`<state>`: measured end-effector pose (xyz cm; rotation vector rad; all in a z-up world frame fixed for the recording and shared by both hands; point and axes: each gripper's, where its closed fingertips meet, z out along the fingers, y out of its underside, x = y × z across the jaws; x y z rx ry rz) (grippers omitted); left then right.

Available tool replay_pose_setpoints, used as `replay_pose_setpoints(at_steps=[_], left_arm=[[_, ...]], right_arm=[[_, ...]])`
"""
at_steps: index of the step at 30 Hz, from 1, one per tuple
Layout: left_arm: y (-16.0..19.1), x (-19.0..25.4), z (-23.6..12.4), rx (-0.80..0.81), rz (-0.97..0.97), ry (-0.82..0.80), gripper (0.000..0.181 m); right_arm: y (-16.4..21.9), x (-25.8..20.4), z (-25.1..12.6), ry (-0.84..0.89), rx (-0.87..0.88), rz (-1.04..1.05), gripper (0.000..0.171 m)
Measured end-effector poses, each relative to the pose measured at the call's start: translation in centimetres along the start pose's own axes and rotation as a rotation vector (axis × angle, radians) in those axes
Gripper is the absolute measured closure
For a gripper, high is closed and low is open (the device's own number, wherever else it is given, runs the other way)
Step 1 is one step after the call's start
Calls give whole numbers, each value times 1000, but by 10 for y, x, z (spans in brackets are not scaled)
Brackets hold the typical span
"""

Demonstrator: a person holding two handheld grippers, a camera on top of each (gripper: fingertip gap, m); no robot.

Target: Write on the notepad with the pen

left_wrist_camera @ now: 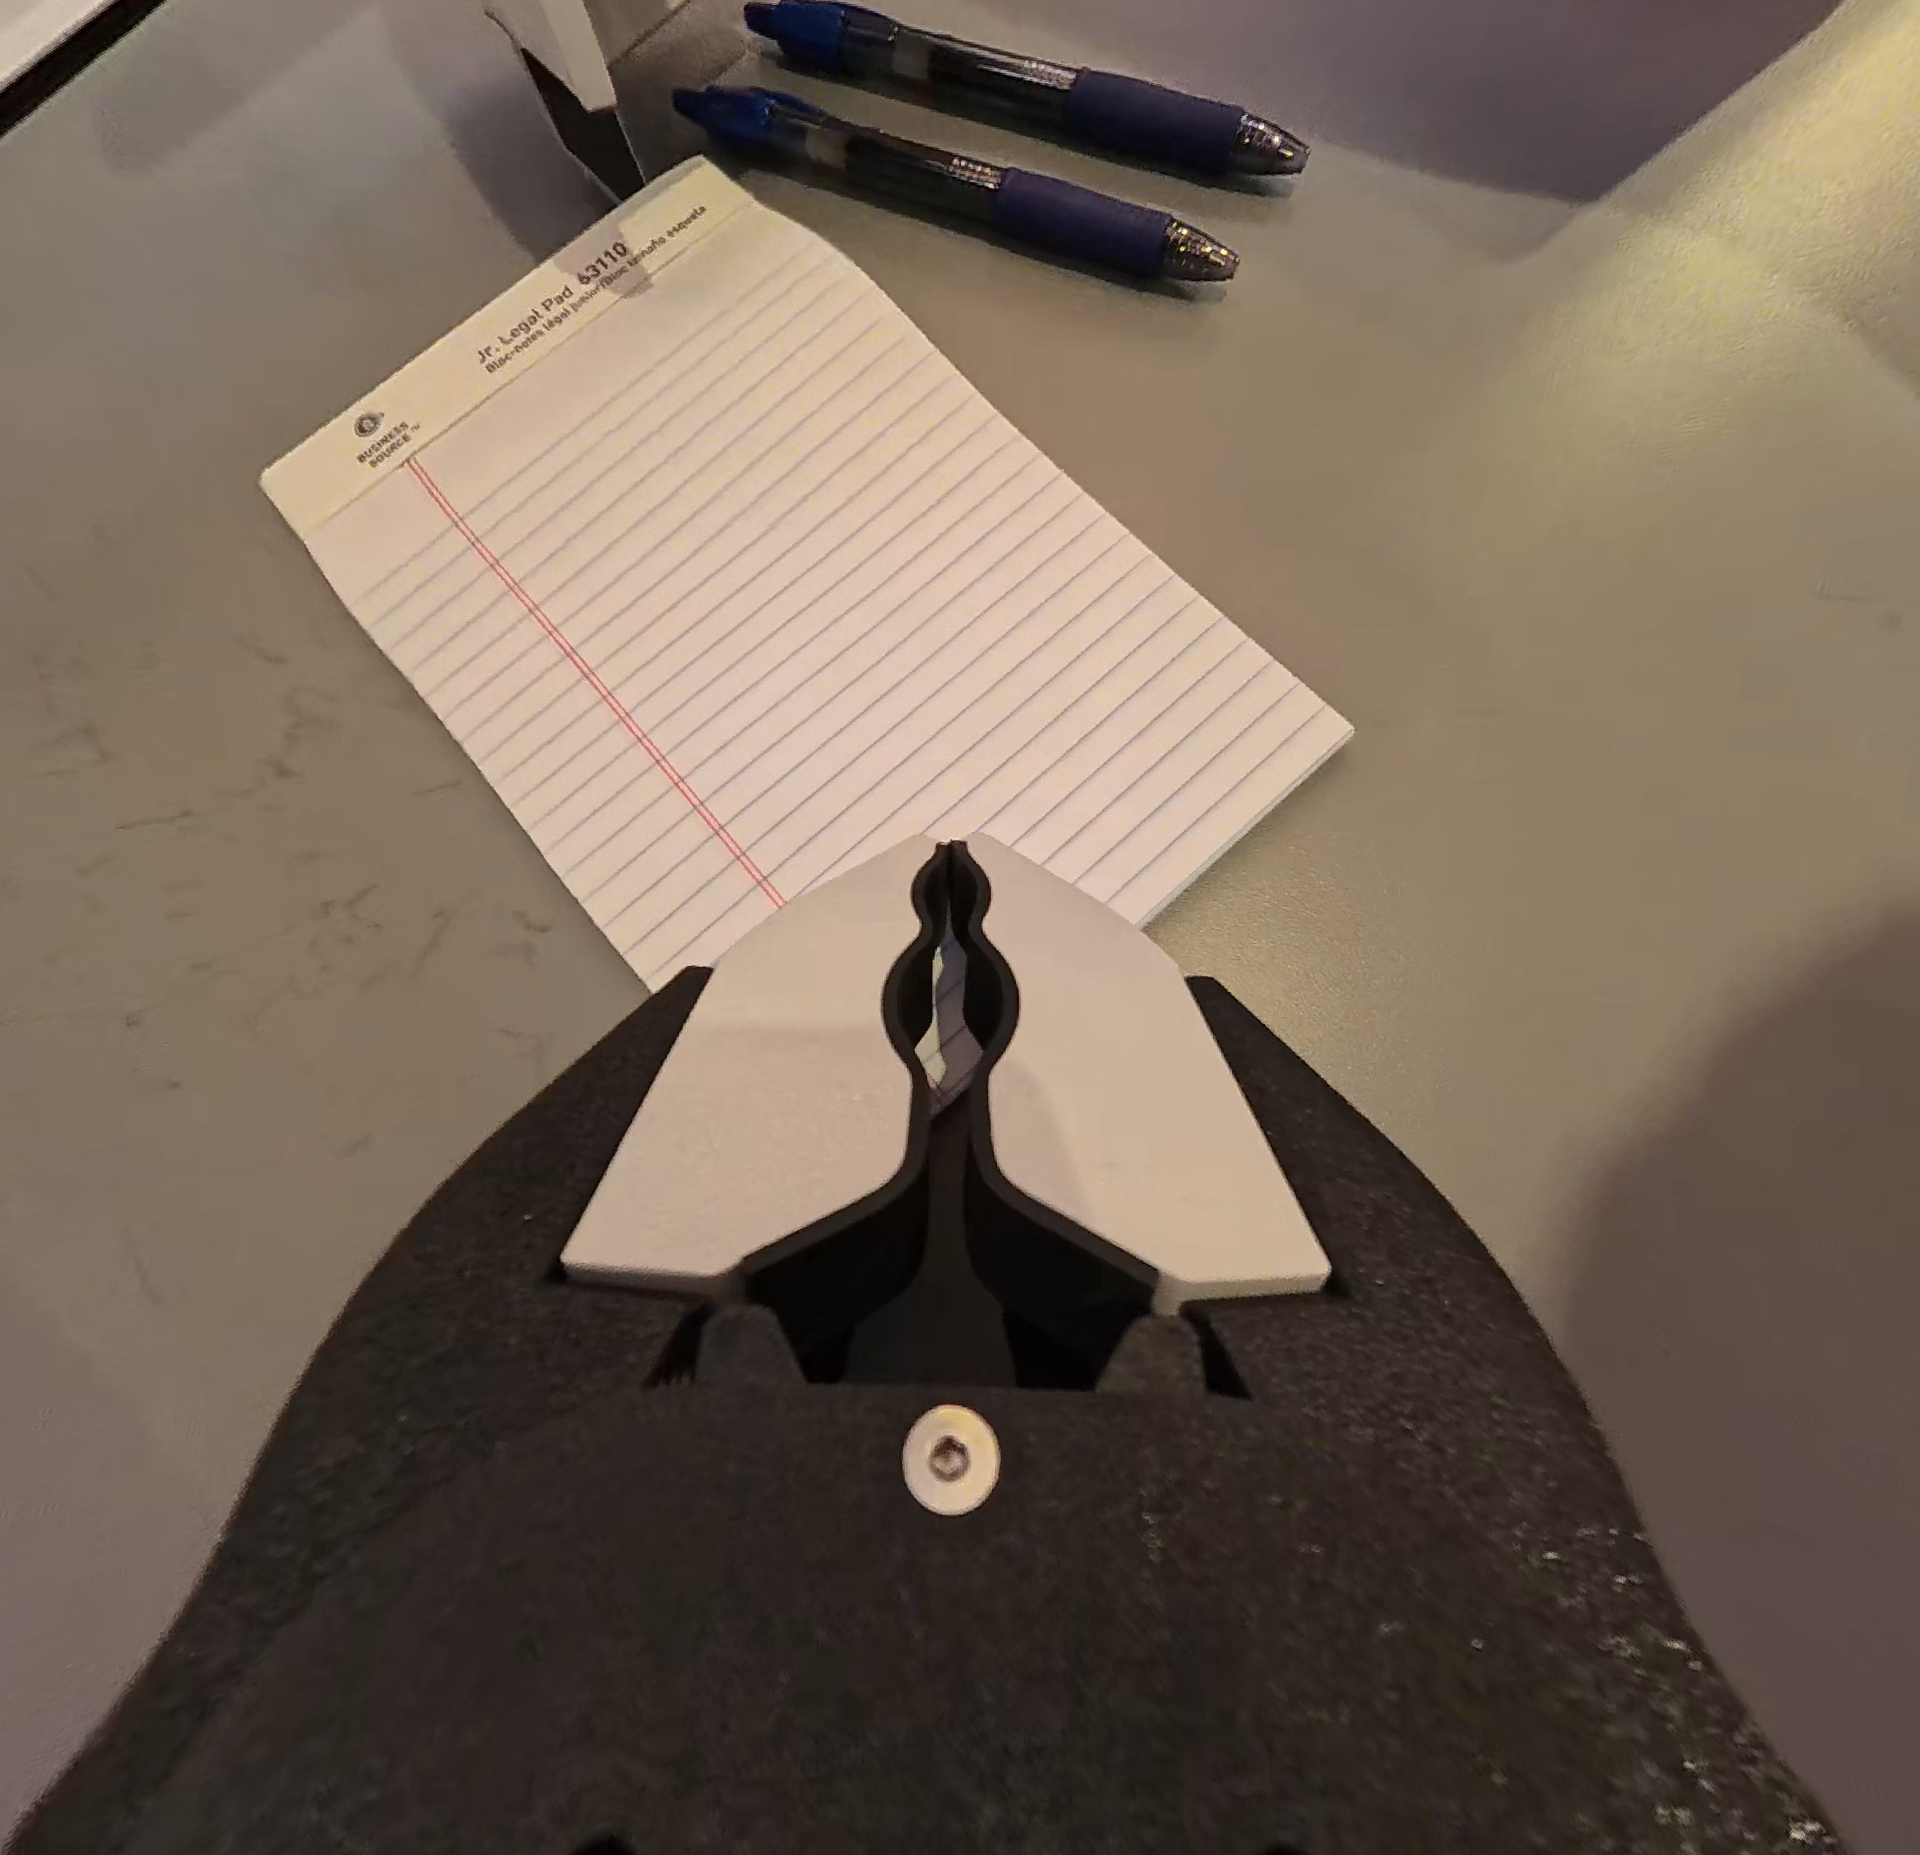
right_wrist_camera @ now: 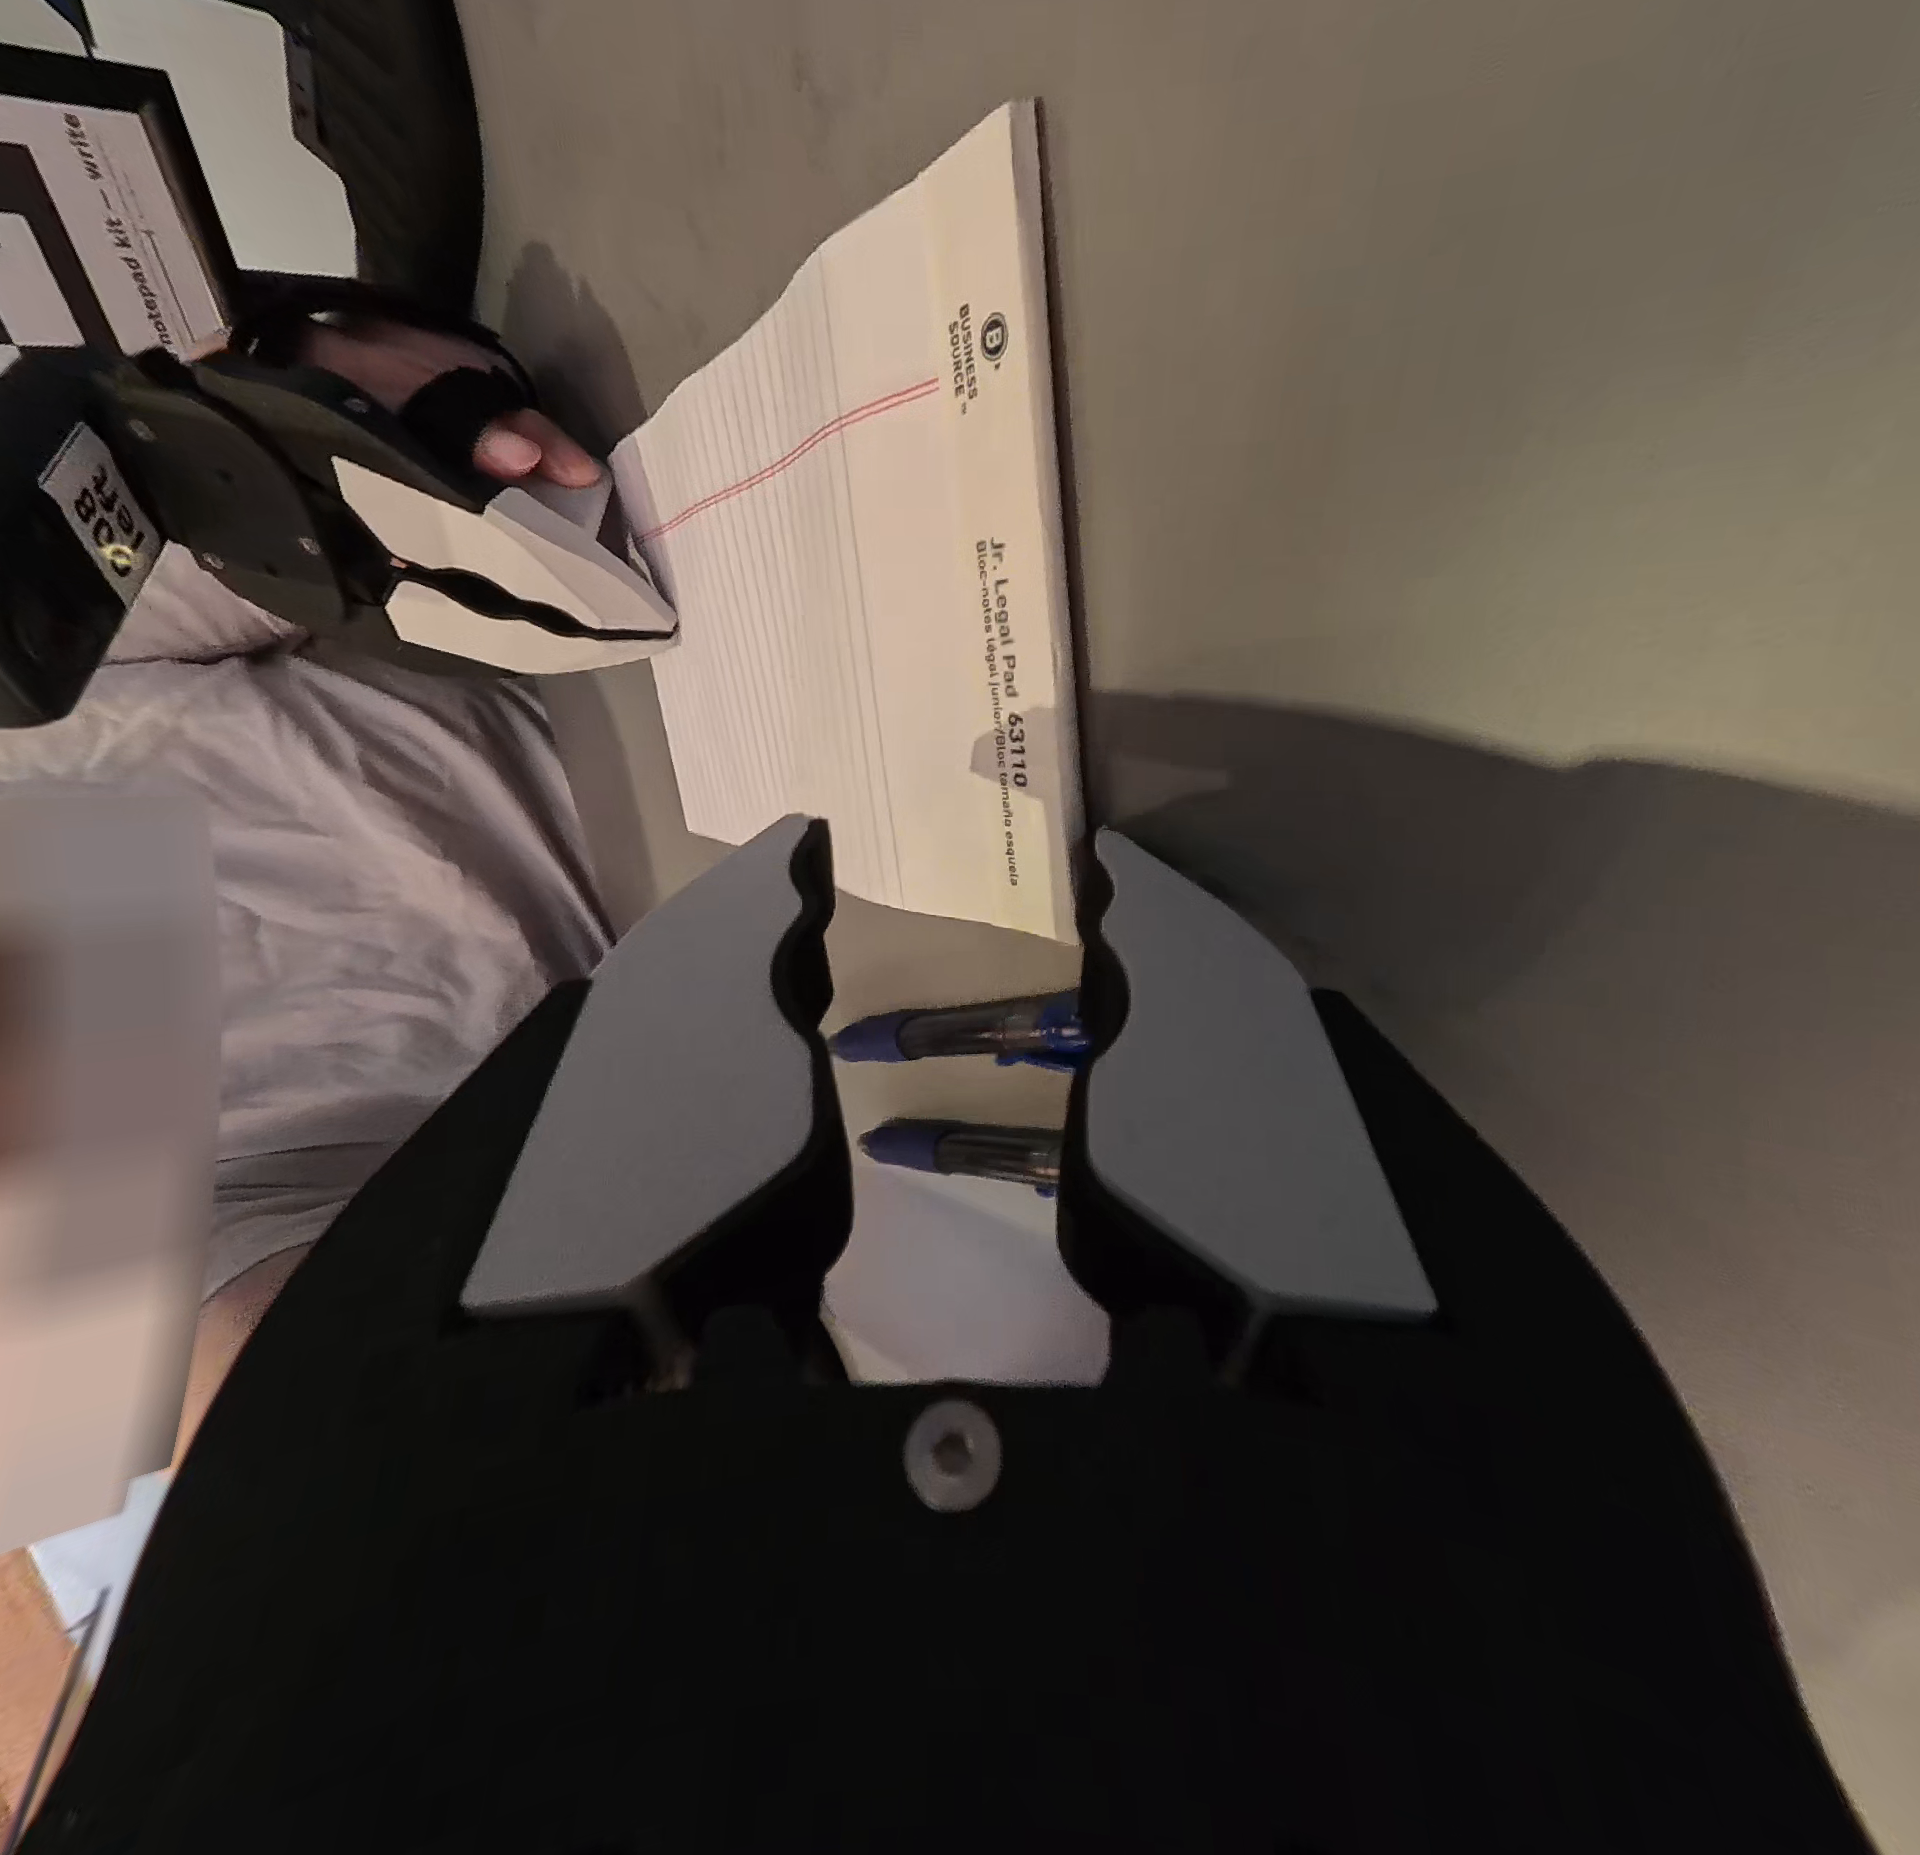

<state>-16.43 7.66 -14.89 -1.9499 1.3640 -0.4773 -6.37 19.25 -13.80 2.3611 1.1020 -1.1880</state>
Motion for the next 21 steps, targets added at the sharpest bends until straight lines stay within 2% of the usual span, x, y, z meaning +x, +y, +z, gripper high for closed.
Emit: replay_pose_setpoints(at_steps=[6,11,14,17,21], left_arm=[[0,0,0,1,11,-2,181],[0,0,0,1,6,-1,181],[1,1,-1,10,23,-12,181],[1,1,-1,10,23,-11,181],[1,1,-1,9,29,-7,181]], right_arm=[[-27,-4,7,45,73,-100,124],[-28,-11,7,-14,61,-20,110],[-18,-9,6,-59,11,38,118],[-7,-12,5,-157,4,83,119],[-5,-22,-5,-274,88,57,127]])
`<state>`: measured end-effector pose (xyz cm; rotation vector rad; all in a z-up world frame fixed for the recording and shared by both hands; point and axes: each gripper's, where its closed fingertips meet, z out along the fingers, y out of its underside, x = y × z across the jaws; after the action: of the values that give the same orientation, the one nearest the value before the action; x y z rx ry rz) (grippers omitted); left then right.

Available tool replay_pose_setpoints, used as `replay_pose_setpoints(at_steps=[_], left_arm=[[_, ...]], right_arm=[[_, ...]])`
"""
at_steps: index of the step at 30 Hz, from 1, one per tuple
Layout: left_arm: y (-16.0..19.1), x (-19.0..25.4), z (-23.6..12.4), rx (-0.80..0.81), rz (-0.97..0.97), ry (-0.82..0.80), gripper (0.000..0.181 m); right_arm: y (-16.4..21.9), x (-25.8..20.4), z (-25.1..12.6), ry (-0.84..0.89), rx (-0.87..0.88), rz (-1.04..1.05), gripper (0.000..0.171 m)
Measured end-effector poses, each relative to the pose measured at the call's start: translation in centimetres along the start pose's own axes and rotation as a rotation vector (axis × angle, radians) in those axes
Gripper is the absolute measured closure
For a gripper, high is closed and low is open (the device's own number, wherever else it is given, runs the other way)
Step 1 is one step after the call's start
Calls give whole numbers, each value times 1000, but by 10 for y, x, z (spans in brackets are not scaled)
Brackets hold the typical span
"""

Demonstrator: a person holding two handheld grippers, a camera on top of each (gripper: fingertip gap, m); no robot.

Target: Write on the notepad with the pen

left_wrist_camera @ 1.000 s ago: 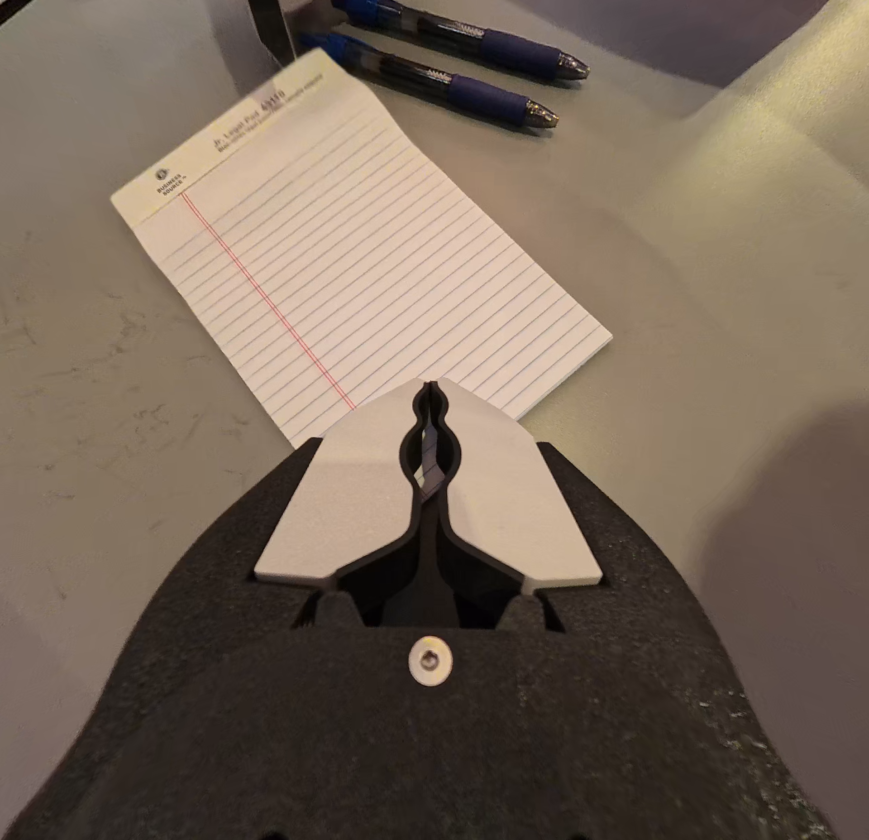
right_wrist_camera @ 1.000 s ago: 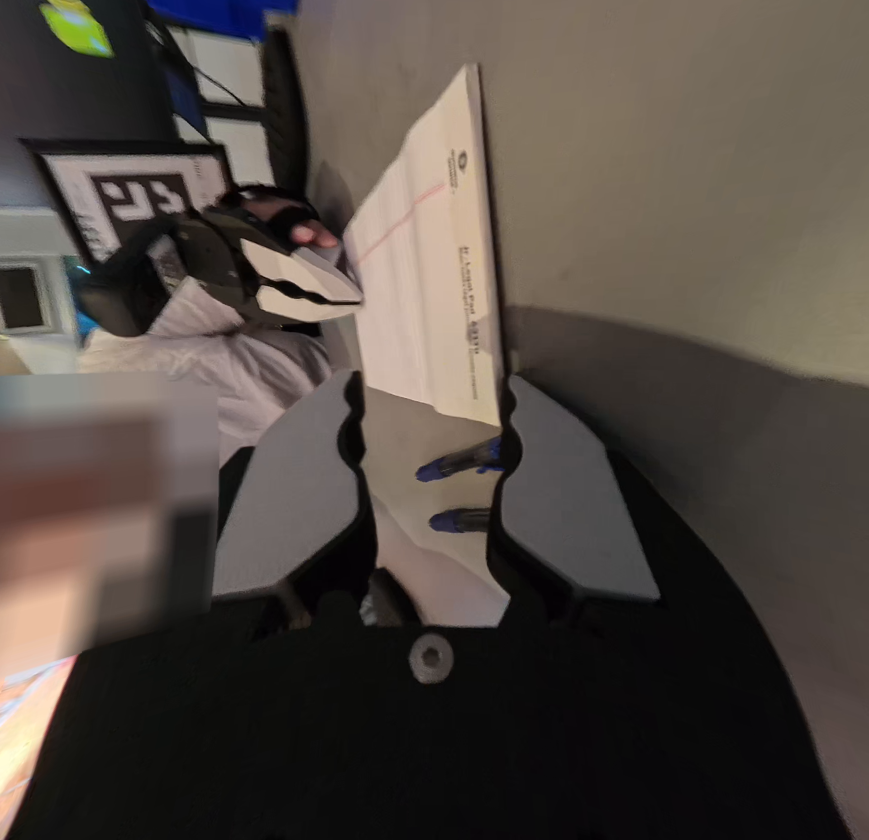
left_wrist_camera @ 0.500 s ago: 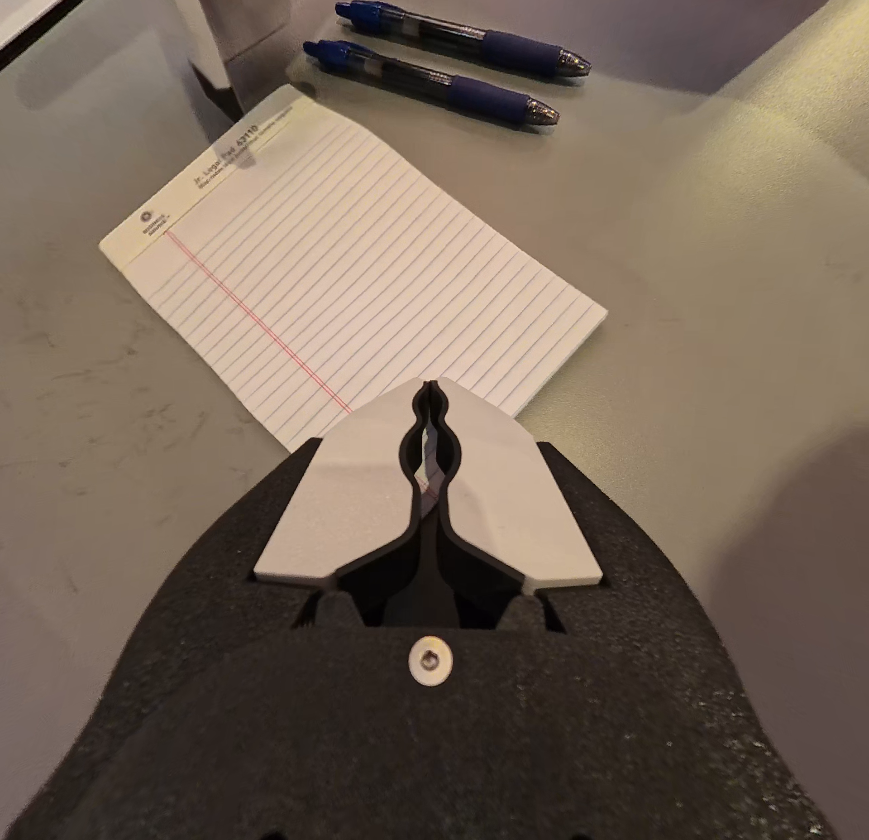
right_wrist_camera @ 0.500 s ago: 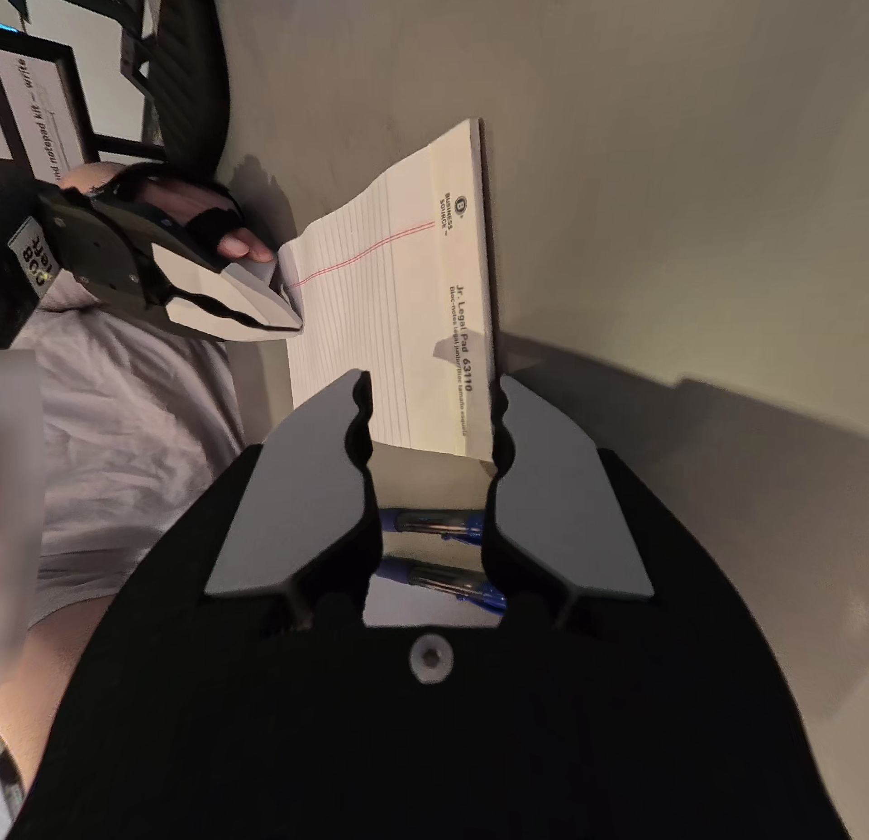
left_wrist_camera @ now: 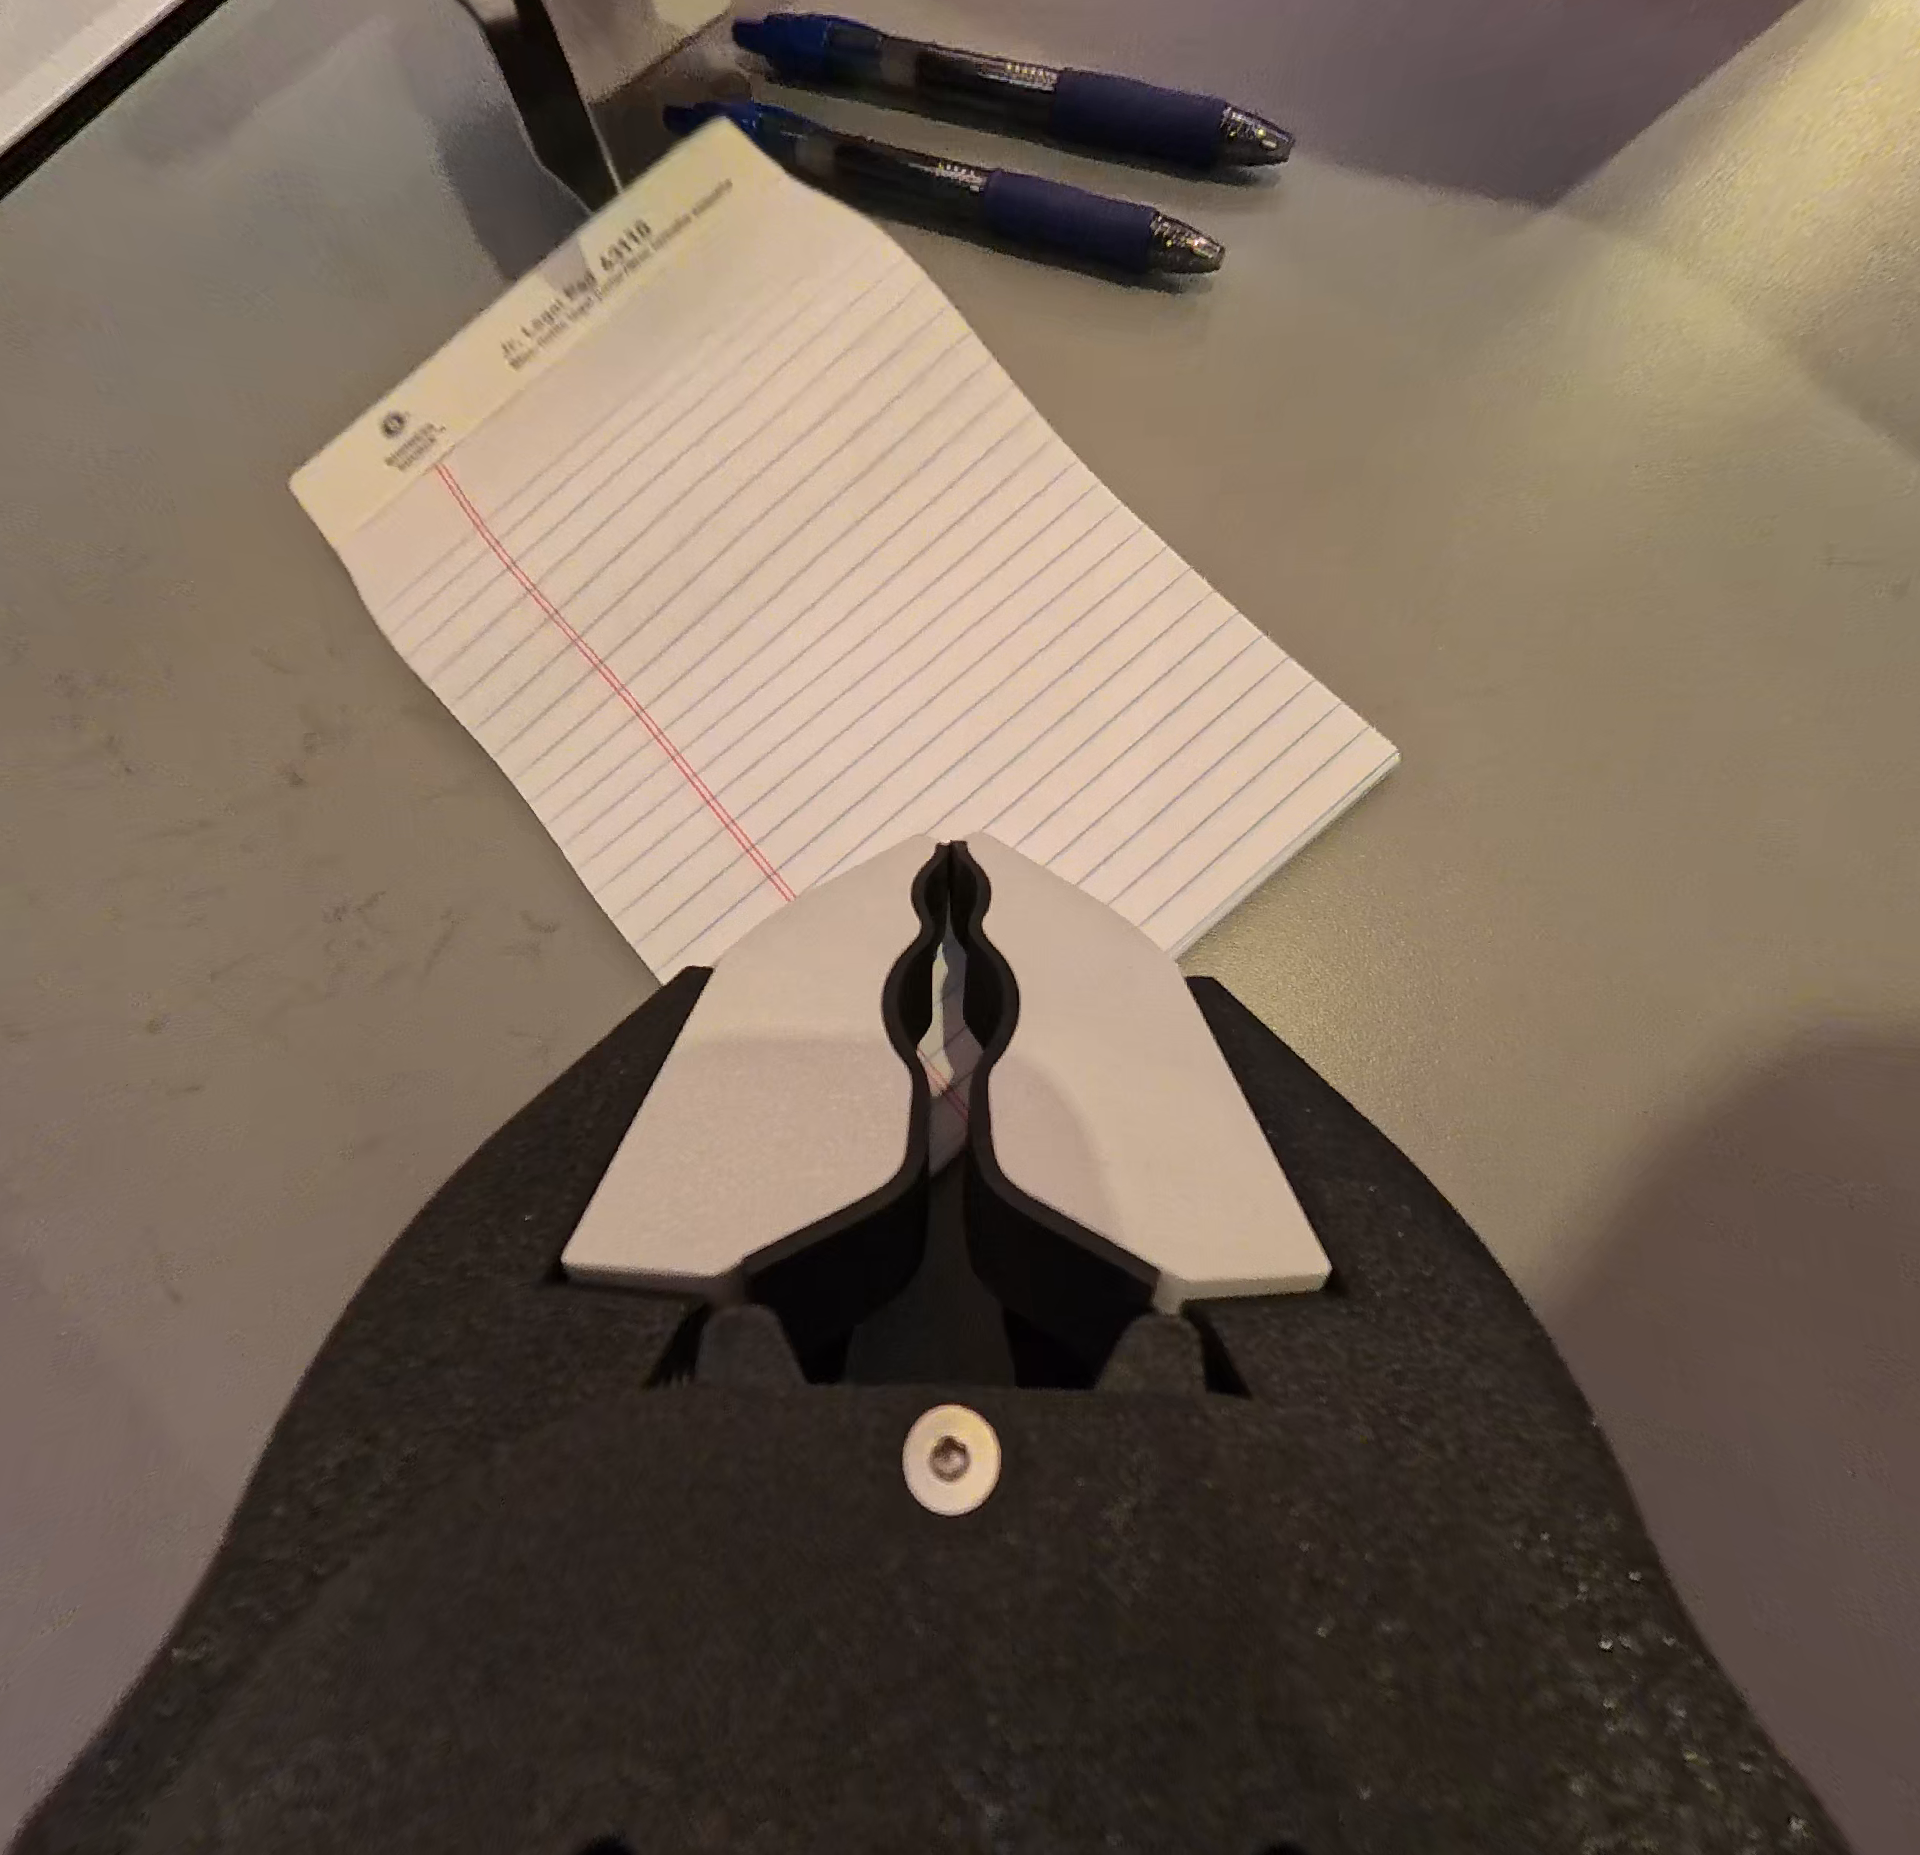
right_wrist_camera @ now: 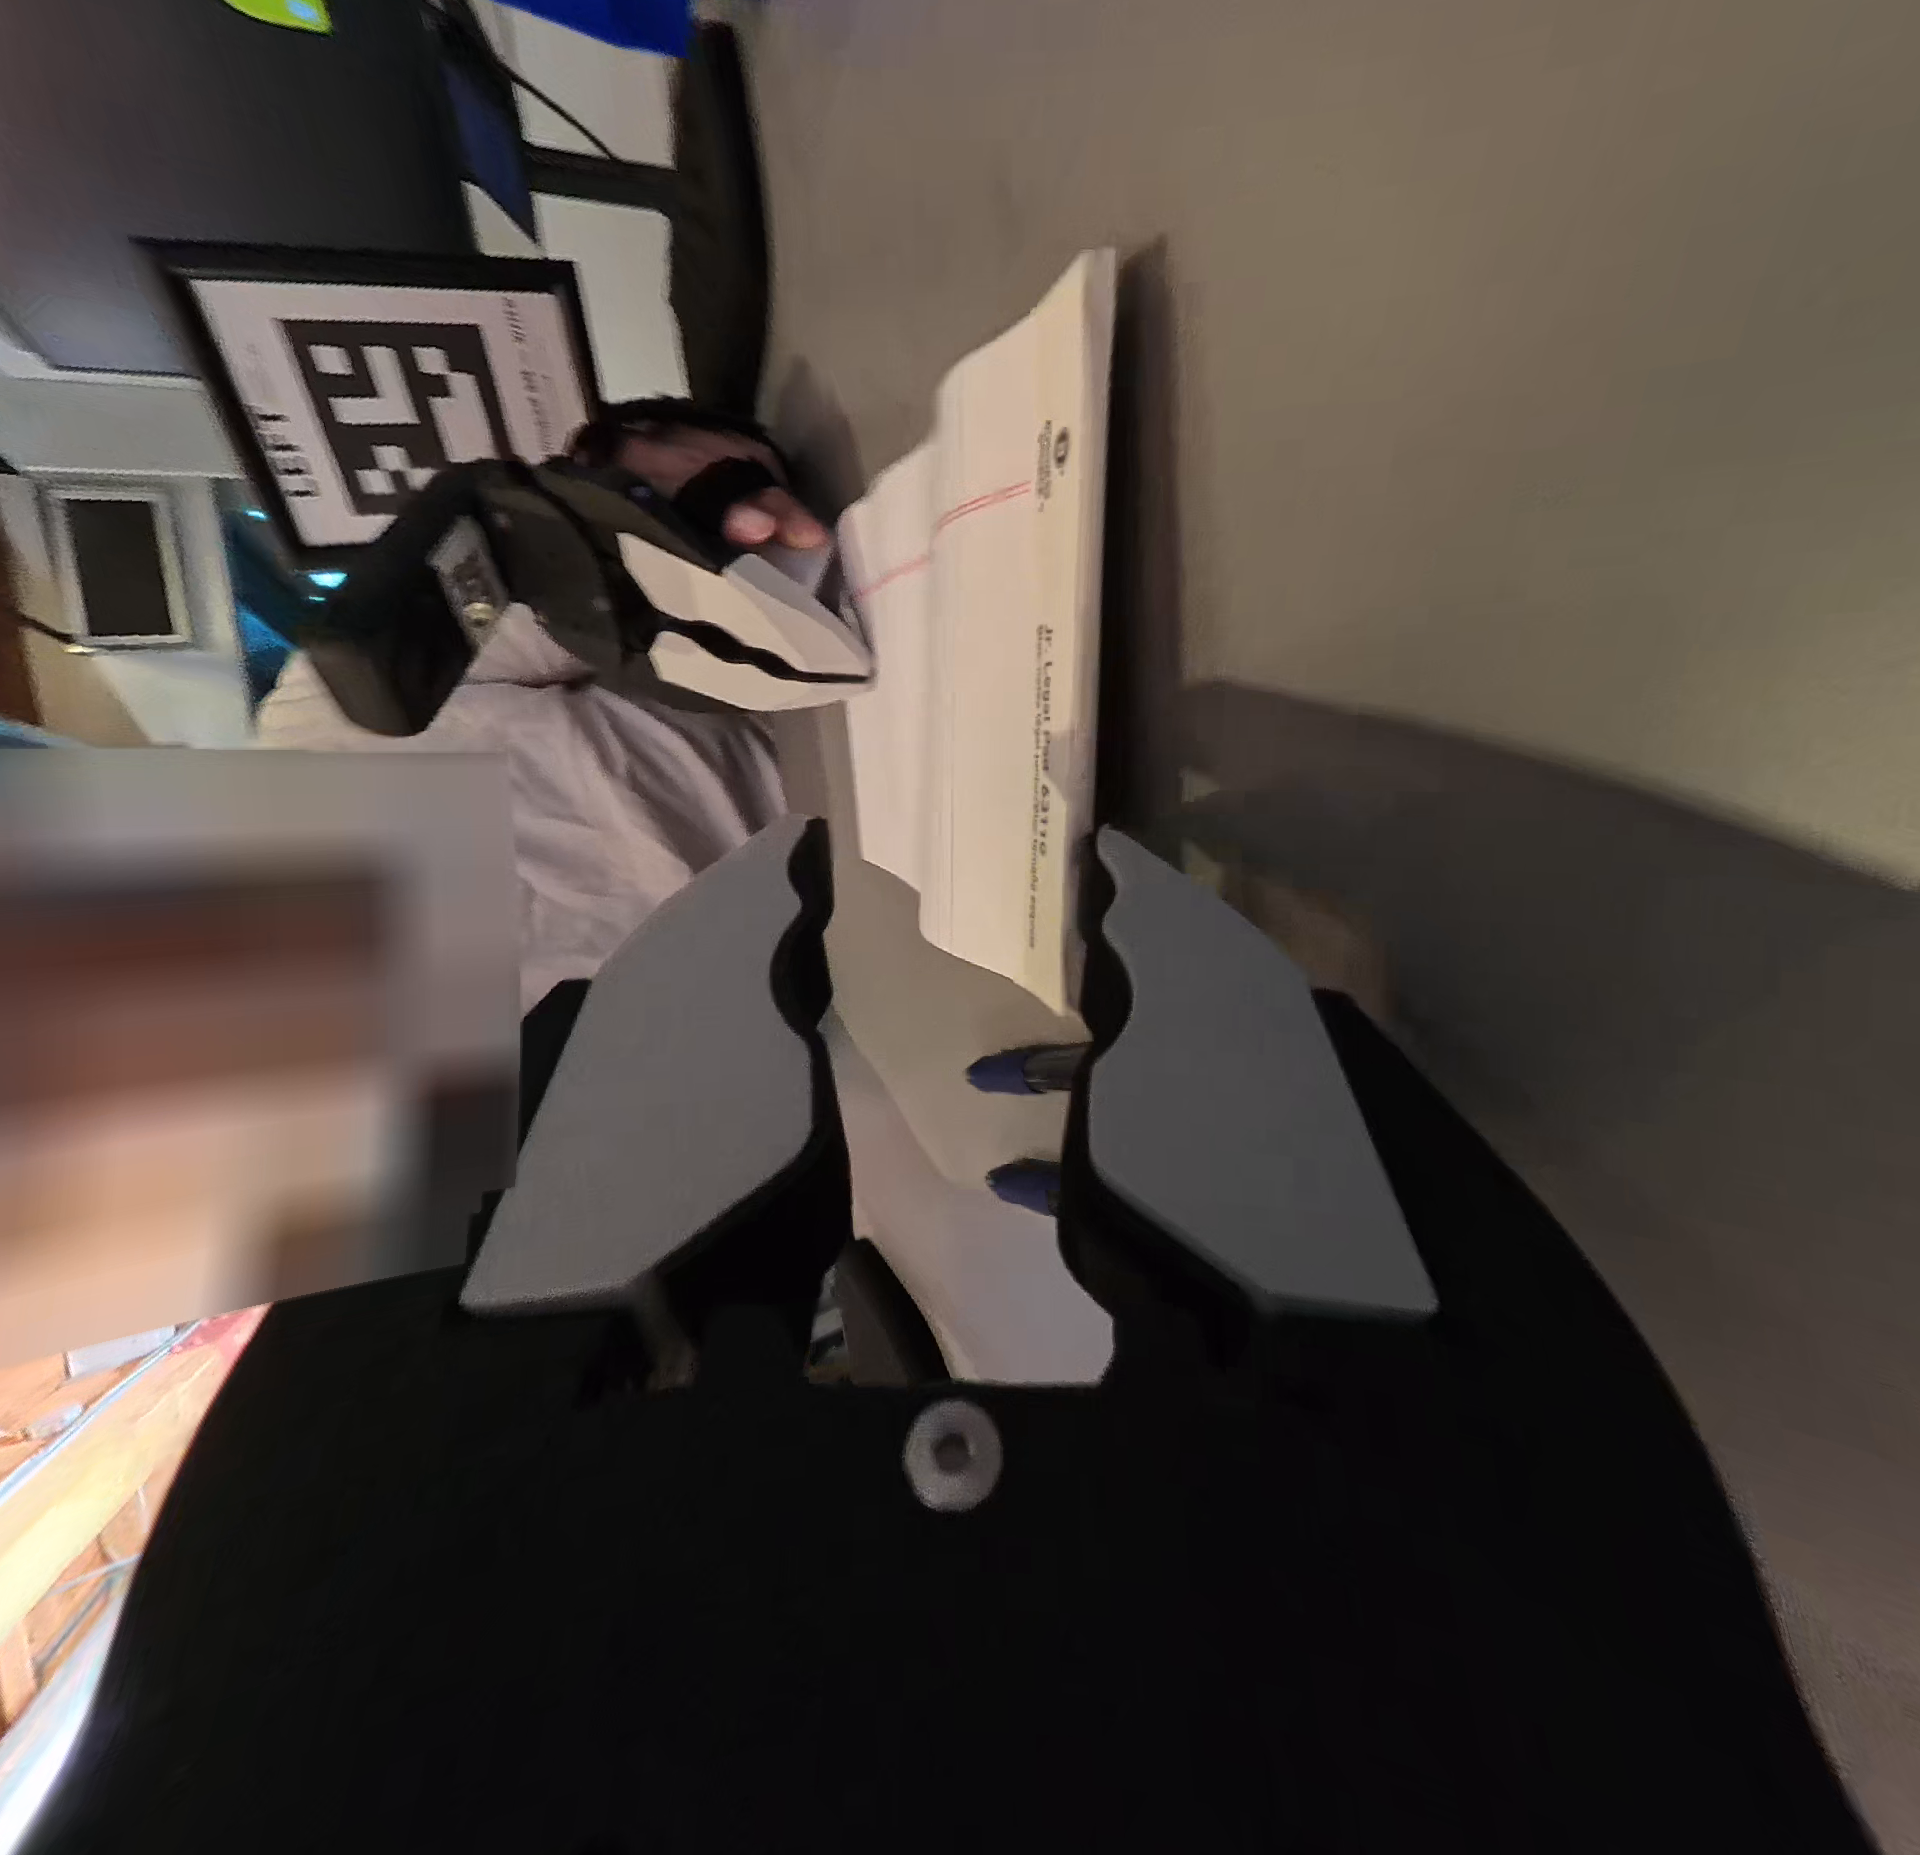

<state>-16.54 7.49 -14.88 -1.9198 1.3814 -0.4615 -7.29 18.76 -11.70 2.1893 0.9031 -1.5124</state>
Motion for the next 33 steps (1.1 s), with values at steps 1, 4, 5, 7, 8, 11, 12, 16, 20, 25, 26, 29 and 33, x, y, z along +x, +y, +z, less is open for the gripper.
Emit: replay_pose_setpoints(at_steps=[1,4,5,7,8,11,12,16,20,25,26,29,33], left_arm=[[0,0,0,0,0,0,181],[0,0,0,3,1,2,181],[0,0,0,2,1,2,181],[0,0,0,2,0,1,181],[0,0,0,2,0,0,181],[0,0,0,2,2,1,181],[0,0,0,3,1,-1,181],[0,0,0,5,3,-1,181],[0,0,0,5,3,-4,181],[1,-1,-1,-1,16,-20,181],[1,0,-2,-7,22,-34,181],[-1,12,-13,-5,43,-52,181],[4,33,-32,-22,42,-33,181]], right_arm=[[-1,-8,-3,-46,29,-18,133],[-4,-39,-8,-202,77,-57,147],[-5,-39,-7,-182,80,-76,147],[-6,-32,-7,-110,88,-75,134],[-4,-26,-5,-74,79,-56,128],[2,-13,1,-28,60,22,114],[5,-10,4,-21,46,49,112],[13,3,12,35,4,114,113],[15,8,16,161,-63,54,118],[27,10,19,284,-185,38,121],[27,12,19,283,-187,57,125],[29,12,22,249,-188,70,132],[29,11,23,248,-181,44,132]])
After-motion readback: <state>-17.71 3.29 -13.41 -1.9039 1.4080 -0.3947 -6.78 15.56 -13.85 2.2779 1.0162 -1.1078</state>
